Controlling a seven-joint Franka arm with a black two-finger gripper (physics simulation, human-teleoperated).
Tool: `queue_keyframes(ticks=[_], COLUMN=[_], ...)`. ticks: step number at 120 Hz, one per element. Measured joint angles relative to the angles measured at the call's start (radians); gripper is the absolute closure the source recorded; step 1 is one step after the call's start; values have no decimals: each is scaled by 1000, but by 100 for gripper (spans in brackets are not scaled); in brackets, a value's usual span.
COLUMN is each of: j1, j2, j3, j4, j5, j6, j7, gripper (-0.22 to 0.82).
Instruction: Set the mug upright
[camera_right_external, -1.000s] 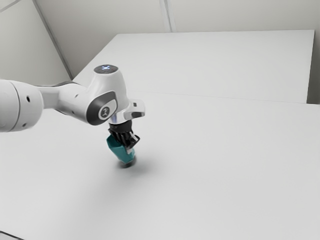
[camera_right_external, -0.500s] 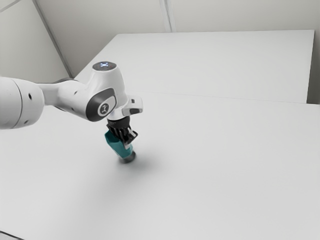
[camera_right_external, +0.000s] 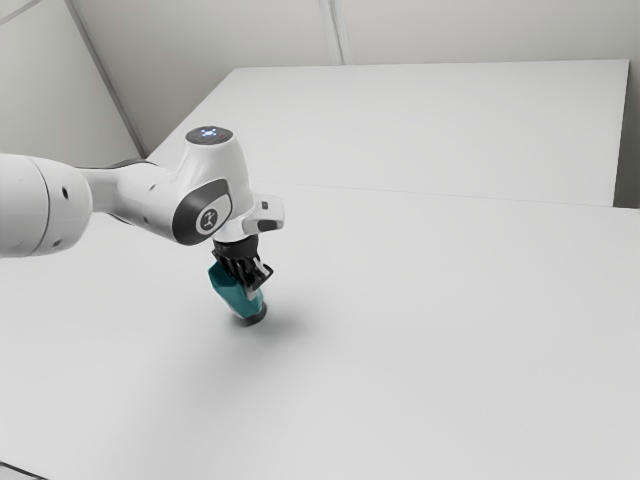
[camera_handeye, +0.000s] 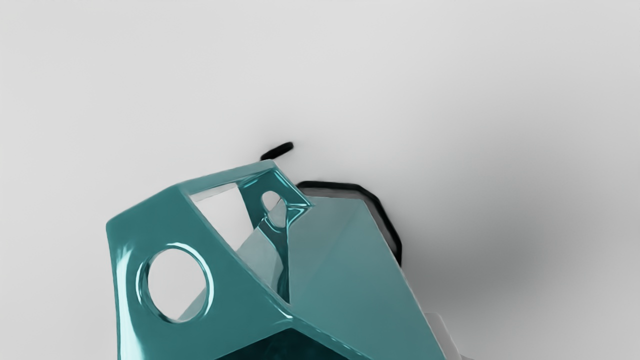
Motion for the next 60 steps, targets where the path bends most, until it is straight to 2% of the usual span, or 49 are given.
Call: queue_keyframes(ticks=[60], j1=[5], j2=[2], j3=[0], j4=[1], j5=[-6], j6=[12], j7=[29], gripper=[44])
